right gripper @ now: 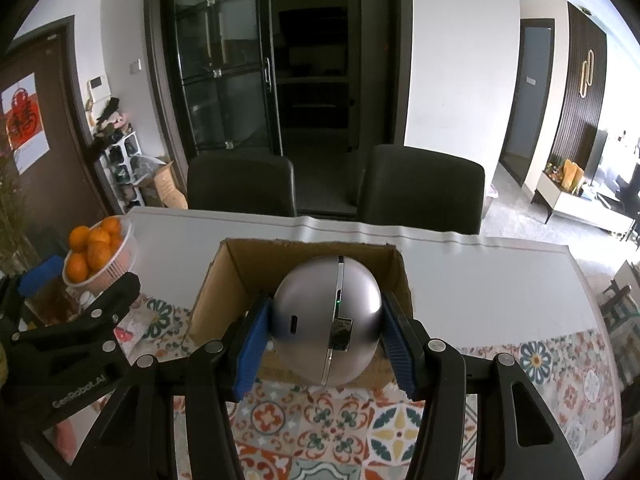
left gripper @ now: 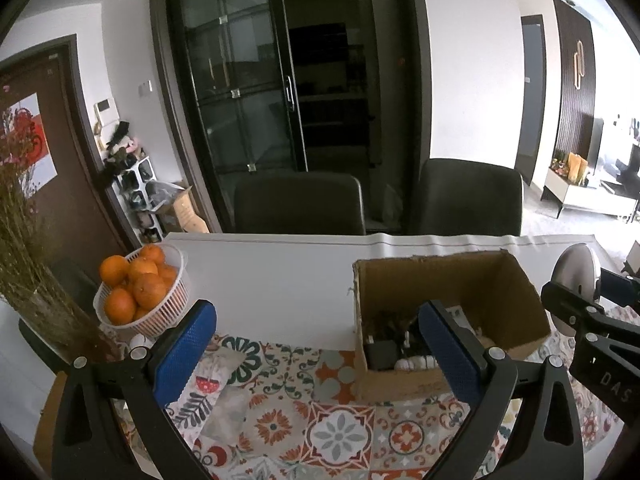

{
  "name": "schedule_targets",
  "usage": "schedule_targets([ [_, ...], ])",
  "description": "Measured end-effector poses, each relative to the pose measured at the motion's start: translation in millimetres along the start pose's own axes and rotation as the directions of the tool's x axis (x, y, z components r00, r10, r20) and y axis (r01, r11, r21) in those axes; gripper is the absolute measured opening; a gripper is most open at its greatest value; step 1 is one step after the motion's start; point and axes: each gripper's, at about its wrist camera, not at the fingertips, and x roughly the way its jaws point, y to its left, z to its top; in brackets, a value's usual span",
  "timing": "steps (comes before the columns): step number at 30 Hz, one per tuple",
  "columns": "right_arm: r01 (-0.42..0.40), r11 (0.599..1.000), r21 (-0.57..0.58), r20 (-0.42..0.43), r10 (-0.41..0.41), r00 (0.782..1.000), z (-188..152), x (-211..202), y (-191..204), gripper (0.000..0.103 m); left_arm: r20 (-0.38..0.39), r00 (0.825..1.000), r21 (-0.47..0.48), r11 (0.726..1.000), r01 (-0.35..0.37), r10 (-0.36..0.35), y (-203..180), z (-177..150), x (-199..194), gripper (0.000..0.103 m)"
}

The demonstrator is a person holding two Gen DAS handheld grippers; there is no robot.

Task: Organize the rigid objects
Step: 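Lift and carry silver speaker with right tool over the box, then lower speaker into box and open right gripper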

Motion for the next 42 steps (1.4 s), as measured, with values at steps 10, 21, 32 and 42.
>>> schedule_targets([
  [10,-0.019,1.0,0.005,-0.089,0.02,0.996,28,49,-3,0.055,-0.028,0.999,0.001,0.999,-0.043,0.043,-2,21,35,0.103],
  [21,-0.053,0.998,0.031,-0.239,0.059,0.969,26,113,-7,0.055,-0.116,0.989,0.032,0.995,-0.09,0.094,-4,18,92,0.103],
  [32,-0.063,0.996,0.06,-0.407,0.082,0.91,-3,176,-8,0.055,-0.215,0.969,0.064,0.992,-0.106,0.118,-7,-3,138,0.103],
  [42,-0.05,0.997,0.062,-0.486,0.074,0.871,-23,204,-9,0.056,-0.226,0.965,0.092,0.989,-0.116,0.134,-12,-11,146,0.103],
])
